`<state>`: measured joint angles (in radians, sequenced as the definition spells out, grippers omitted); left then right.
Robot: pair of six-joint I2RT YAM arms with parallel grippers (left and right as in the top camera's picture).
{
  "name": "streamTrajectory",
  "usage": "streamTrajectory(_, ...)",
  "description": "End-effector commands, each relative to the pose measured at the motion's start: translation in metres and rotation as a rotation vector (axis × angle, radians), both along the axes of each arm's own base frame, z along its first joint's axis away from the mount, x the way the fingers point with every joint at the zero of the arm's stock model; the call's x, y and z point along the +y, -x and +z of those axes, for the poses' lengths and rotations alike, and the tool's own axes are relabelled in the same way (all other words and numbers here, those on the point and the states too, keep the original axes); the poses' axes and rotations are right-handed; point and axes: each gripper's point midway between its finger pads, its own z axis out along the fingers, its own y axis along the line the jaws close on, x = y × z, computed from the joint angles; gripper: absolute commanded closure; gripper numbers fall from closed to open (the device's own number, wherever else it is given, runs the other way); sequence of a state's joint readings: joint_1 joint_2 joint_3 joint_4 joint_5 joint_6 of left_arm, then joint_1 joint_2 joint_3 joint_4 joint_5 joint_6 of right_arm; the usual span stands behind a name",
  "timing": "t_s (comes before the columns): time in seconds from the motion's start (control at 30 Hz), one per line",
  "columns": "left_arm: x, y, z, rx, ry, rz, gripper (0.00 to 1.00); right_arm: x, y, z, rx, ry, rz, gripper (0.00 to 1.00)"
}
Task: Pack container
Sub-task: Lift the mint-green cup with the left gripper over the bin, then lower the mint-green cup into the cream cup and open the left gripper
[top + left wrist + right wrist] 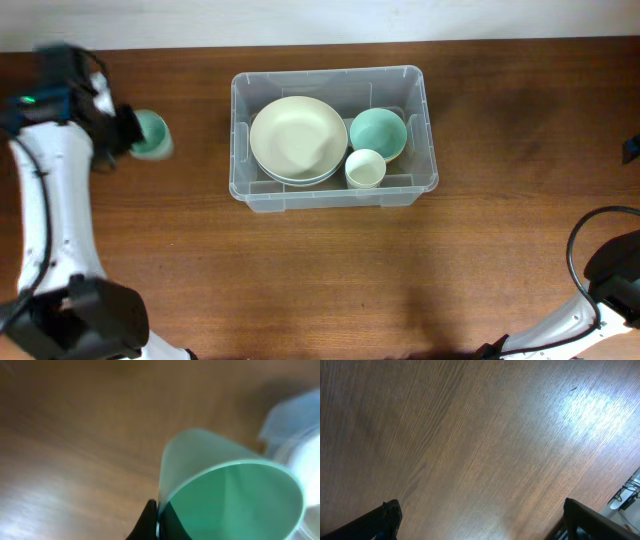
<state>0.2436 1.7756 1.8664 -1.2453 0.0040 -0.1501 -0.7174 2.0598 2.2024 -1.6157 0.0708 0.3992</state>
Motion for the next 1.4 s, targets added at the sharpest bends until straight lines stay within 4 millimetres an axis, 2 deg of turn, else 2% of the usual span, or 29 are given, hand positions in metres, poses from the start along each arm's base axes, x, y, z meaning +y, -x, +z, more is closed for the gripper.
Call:
streamTrajectory(0.0,-0.012,-0.013,0.06,-0.154,0.023,-0.044,0.99,0.001,0.001,0.002,0.004,0.009,0.001,0.01)
streamTrajectory(0.1,-0.049,-0.022,0.095,-0.259,0.092,-0.159,0.99,0.001,0.001,0.002,0.004,0.009,0.001,0.01)
streamTrajectory(0.2,-0.098,-0.028,0.115,-0.319,0.133,-0.304,0.99,0.001,0.001,0.002,0.004,0.009,0.001,0.01)
streamTrajectory(0.3,-0.152,-0.03,0.118,-0.337,0.152,-0.433,0.99,0.001,0.001,0.002,0.004,0.009,0.001,0.01)
streamTrajectory(0.47,-0.238,-0.022,0.119,-0.358,0.161,-0.66,0.99,0.001,0.001,0.002,0.004,0.009,0.001,0.01)
streamTrajectory(0.63,-0.301,-0.01,0.101,-0.314,0.185,-0.799,0.99,0.001,0.001,0.002,0.004,0.009,0.001,0.01)
streamTrajectory(0.73,-0.326,-0.011,0.077,-0.258,0.194,-0.845,0.99,0.001,0.001,0.002,0.004,0.009,0.001,0.01)
streamTrajectory(0.83,-0.347,-0.017,0.044,-0.186,0.202,-0.877,0.99,0.001,0.001,0.002,0.004,0.009,0.001,0.01)
streamTrajectory(0.97,-0.367,-0.019,0.001,-0.087,0.209,-0.904,0.99,0.001,0.001,0.002,0.004,0.009,0.001,0.01)
streamTrajectory(1.07,-0.384,-0.013,-0.025,-0.018,0.256,-0.937,0.99,0.001,0.001,0.002,0.004,0.009,0.002,0.01)
streamTrajectory(1.2,-0.397,-0.003,-0.04,0.04,0.307,-0.966,0.99,0.001,0.001,0.002,0.004,0.009,0.001,0.01)
streamTrajectory(1.37,-0.397,-0.003,-0.041,0.041,0.297,-0.983,0.99,0.001,0.001,0.002,0.004,0.009,0.001,0.01)
